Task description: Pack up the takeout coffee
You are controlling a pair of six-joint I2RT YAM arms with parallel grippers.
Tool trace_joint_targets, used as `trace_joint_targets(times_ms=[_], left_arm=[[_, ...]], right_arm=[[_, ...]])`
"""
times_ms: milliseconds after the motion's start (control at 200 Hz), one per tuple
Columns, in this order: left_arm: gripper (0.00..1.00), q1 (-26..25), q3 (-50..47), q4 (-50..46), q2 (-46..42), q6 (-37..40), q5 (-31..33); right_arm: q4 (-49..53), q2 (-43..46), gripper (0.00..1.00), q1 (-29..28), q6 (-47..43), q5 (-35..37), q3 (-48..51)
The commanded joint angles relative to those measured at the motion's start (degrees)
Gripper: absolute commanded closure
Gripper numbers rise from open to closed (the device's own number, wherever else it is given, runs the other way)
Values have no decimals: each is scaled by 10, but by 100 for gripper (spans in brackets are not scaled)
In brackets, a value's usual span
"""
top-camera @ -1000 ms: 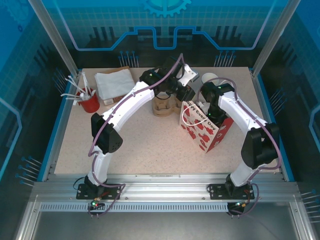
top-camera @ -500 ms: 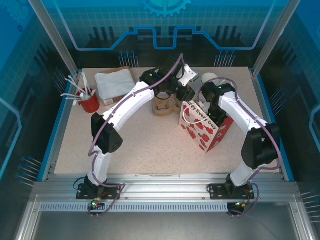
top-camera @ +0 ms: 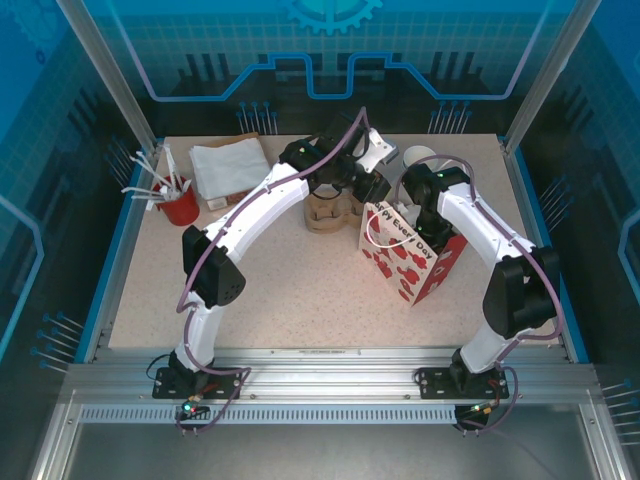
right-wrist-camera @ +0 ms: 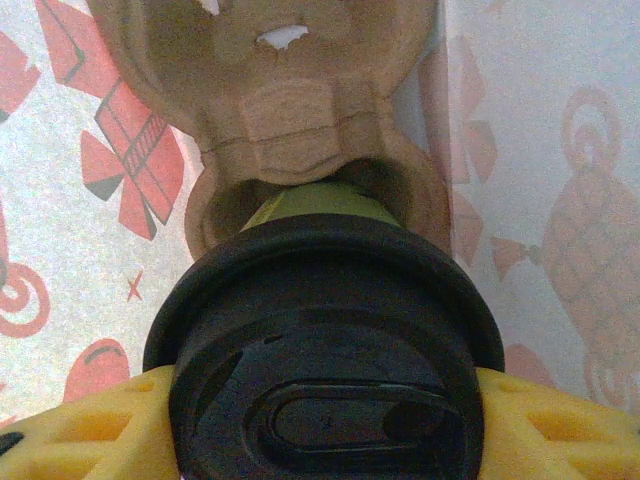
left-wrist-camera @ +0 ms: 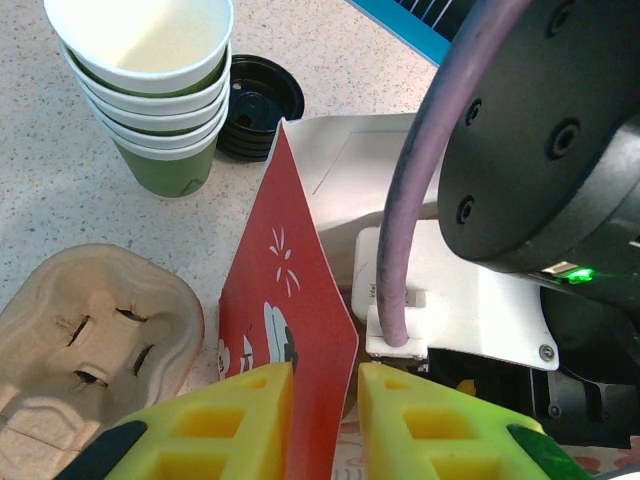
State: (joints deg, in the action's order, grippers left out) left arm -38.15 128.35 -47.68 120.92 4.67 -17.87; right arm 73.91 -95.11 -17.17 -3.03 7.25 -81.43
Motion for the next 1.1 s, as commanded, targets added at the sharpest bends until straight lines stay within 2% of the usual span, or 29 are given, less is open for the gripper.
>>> trace_joint_targets(times_ms=[0,1095], left_arm=[[74,0,-12,-8,-3,10,-9],[74,0,-16,-8,-5,10,-9]], right_arm=[[-8,-9,57,11,9,3,9],[-69,-48,58,28,7,2,56]])
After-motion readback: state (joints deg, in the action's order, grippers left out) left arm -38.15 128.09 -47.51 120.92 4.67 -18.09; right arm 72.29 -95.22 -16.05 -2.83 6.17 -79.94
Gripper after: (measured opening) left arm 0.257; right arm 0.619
